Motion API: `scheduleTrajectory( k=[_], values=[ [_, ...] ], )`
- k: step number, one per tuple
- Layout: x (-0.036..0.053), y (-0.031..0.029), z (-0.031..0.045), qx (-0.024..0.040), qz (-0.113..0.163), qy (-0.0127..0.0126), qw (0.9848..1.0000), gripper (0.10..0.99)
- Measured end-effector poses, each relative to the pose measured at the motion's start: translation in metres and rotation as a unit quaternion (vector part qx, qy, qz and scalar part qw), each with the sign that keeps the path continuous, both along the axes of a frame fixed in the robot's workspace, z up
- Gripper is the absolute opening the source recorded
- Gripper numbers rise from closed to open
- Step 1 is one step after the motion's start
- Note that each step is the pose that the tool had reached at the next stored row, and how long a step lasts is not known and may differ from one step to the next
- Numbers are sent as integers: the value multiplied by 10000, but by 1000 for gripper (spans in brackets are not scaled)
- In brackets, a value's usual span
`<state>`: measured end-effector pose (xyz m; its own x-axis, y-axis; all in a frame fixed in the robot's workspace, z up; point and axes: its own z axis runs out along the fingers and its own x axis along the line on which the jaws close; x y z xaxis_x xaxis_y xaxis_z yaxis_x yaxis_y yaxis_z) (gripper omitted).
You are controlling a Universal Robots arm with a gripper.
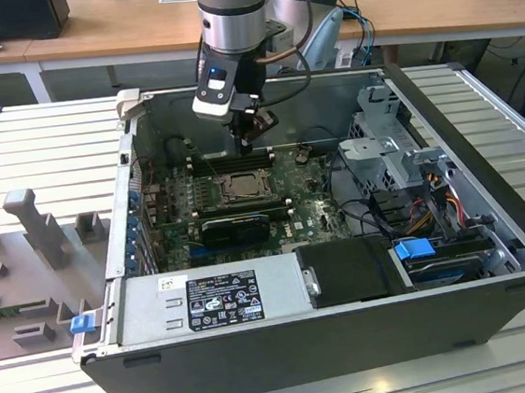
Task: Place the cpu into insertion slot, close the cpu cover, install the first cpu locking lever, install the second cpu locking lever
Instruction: 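Install the first cpu locking lever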
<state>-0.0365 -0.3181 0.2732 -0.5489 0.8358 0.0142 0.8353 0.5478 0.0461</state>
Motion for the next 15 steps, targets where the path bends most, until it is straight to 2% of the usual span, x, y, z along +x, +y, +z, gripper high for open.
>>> scheduleTrajectory(
  k=[15],
  values=[
    [0, 0, 0, 0, 349, 0, 9994, 106]
  ],
)
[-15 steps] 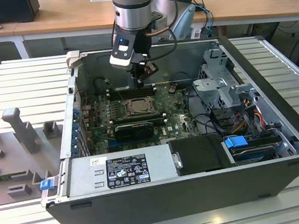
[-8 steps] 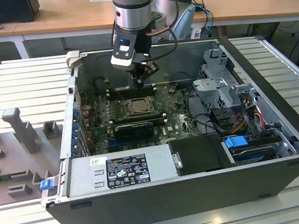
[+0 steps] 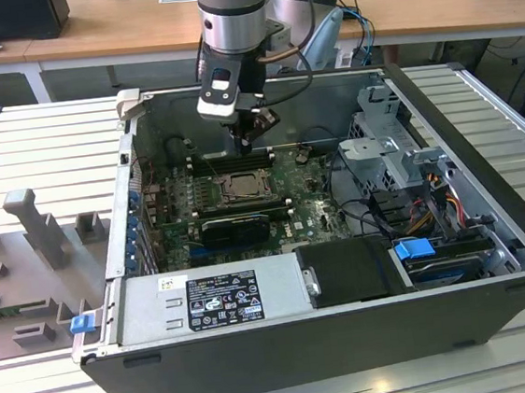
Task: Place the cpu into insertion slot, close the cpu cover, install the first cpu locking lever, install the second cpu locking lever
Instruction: 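Install the first cpu locking lever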
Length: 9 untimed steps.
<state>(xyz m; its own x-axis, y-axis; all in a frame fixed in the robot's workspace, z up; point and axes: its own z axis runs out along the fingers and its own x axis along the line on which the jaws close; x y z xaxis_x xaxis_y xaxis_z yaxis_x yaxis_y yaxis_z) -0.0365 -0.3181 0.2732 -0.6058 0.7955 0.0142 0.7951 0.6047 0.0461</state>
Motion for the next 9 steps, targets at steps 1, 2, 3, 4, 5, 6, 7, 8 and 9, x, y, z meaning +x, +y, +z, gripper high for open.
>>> scheduleTrajectory(
  k=[1, 2, 3, 4, 5, 6, 7, 8, 9],
  values=[
    [0, 0, 0, 0, 28, 0, 10000, 106],
    [0, 0, 0, 0, 44, 0, 10000, 106],
    [0, 0, 0, 0, 74, 0, 10000, 106],
    [0, 0, 0, 0, 97, 0, 10000, 106],
    [0, 0, 0, 0, 120, 0, 9999, 106],
    [0, 0, 0, 0, 158, 0, 9999, 106],
    [0, 0, 0, 0, 190, 0, 9998, 106],
    [0, 0, 0, 0, 218, 0, 9998, 106],
    [0, 0, 0, 0, 274, 0, 9996, 106]
  ],
)
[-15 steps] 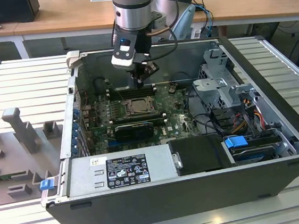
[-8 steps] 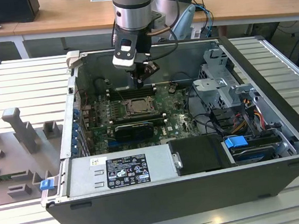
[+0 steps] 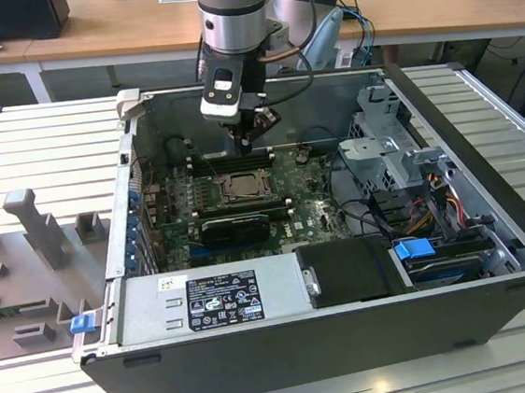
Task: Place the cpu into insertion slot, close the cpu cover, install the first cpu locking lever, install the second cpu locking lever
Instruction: 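Install the first cpu locking lever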
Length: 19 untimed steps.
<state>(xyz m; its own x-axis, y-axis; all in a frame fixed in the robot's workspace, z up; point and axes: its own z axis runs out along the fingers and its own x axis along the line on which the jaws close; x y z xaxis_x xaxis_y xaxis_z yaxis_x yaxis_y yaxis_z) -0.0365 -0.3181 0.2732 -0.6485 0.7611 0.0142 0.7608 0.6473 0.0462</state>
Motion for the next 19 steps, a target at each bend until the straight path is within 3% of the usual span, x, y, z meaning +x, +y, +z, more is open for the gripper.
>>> scheduleTrajectory(
  k=[10, 19],
  values=[
    [0, 0, 0, 0, 449, 0, 9990, 106],
    [0, 0, 0, 0, 763, 0, 9971, 106]
  ],
)
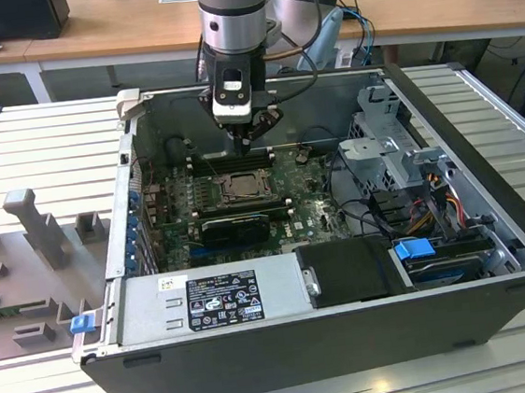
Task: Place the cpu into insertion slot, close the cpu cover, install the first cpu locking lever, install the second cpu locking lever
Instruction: 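Install the first cpu locking lever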
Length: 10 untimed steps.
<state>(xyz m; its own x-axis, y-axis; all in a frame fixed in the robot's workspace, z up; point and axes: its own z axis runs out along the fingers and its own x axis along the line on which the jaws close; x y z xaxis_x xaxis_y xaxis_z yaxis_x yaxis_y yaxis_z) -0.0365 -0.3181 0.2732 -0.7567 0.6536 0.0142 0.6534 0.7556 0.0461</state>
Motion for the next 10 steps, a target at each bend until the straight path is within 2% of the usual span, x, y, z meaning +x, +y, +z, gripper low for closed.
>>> scheduleTrajectory(
  k=[7, 9, 10],
  values=[
    [0, 0, 0, 0, 255, 0, 9997, 106],
    [0, 0, 0, 0, 461, 0, 9989, 106],
    [0, 0, 0, 0, 618, 0, 9981, 106]
  ],
)
